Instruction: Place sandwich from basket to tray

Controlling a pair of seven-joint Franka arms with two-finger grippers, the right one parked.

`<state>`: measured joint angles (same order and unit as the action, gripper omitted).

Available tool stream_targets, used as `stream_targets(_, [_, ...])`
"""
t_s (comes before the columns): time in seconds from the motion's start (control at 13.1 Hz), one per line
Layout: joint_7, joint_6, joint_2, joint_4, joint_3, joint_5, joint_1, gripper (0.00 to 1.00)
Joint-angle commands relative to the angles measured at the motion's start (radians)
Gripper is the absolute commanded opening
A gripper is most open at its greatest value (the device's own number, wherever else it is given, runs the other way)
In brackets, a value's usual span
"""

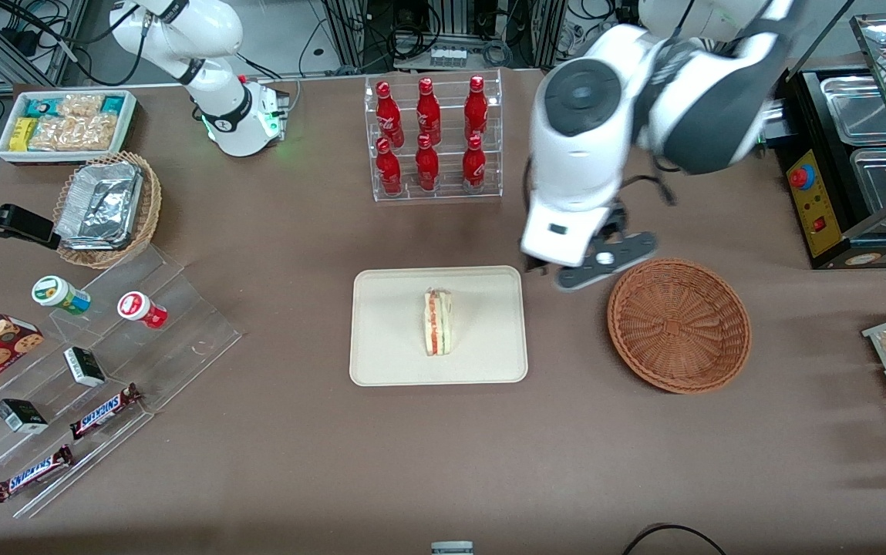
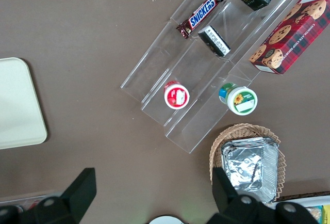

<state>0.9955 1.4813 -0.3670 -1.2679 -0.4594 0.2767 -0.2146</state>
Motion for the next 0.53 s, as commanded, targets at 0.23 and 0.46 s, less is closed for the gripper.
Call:
stream_targets(0.23, [-0.373, -0.018, 0.23, -0.194, 0.002, -0.125, 0.257, 0.99])
stream_targets(0.46, [-0.587, -0.061, 0.267, -0.194, 0.109, -0.157, 0.29, 0.99])
